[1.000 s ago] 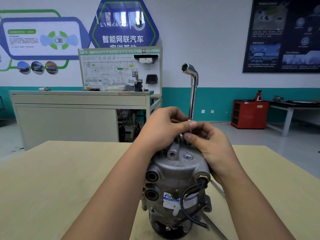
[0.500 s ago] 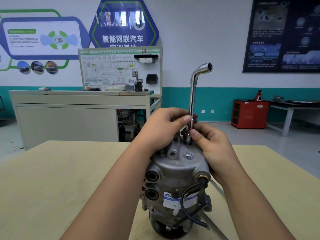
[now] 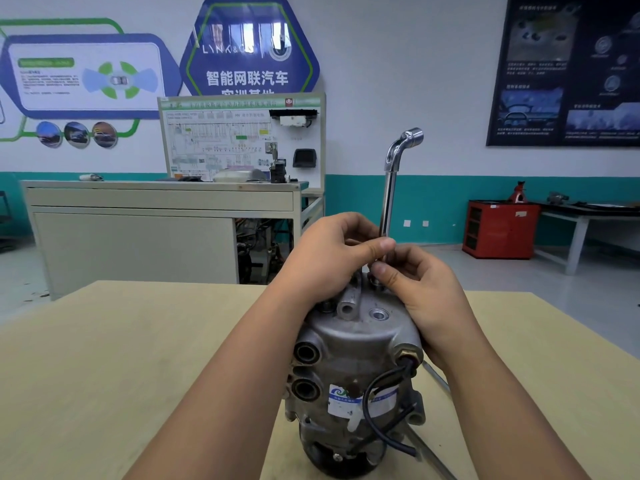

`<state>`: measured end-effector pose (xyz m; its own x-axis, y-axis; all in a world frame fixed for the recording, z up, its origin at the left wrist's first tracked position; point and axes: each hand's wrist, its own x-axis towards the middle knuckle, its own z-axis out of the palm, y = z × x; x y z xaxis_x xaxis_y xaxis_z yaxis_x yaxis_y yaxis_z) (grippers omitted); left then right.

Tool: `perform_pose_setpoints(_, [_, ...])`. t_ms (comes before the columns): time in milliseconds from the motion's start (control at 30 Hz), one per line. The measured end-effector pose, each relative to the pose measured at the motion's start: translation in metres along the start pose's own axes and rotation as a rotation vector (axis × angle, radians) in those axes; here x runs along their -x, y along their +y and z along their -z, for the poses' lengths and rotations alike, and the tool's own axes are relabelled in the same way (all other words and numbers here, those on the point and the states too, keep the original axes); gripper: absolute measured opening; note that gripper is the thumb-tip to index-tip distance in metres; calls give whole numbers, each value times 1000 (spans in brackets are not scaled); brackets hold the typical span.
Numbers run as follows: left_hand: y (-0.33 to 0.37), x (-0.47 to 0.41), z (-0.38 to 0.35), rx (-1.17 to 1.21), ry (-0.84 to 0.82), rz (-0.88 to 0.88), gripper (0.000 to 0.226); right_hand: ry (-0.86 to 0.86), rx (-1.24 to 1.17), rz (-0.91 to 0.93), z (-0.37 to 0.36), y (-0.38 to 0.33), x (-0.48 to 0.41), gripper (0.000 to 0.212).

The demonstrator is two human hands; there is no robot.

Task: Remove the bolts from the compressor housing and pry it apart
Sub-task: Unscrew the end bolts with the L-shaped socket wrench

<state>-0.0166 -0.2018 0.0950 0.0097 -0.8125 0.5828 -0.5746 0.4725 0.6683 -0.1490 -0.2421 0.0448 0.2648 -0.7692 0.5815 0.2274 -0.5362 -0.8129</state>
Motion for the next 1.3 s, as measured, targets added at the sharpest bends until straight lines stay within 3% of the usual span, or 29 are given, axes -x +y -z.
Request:
perform_pose_setpoints(67, [0, 0, 1, 4, -7, 2, 7, 6, 2, 10, 0, 1, 0, 14])
perform_pose_setpoints(200, [3, 3, 2, 14, -45, -11, 20, 3, 9, 10, -1, 0, 1, 20])
perform_pose_setpoints(533, [1, 4, 1, 41, -40, -4, 13, -18, -62, -52, -3, -1, 2, 39])
perform_pose_setpoints(667, [-1, 1, -1, 8, 3, 16, 15, -19, -78, -50, -2, 2, 1, 31])
perform_pose_setpoints(767, [-1, 0, -1, -5, 11, 23, 9, -26, -69, -33, -2, 3, 1, 13])
perform_pose_setpoints(900, [-1, 1, -2, 27, 28, 28, 16, -33, -65, -3, 2, 4, 0, 21])
perform_pose_setpoints(1033, [0, 2, -1, 45, 13, 20, 13, -19, -28, -1, 2, 3, 0, 9])
perform_pose_setpoints(1200, [2, 3, 1, 99, -56, 12, 18, -11, -1, -25, 0, 1, 2, 35])
perform_pose_setpoints(1300, [2, 3, 1, 137, -81, 8, 16, -7, -5, -32, -1, -1, 2, 41])
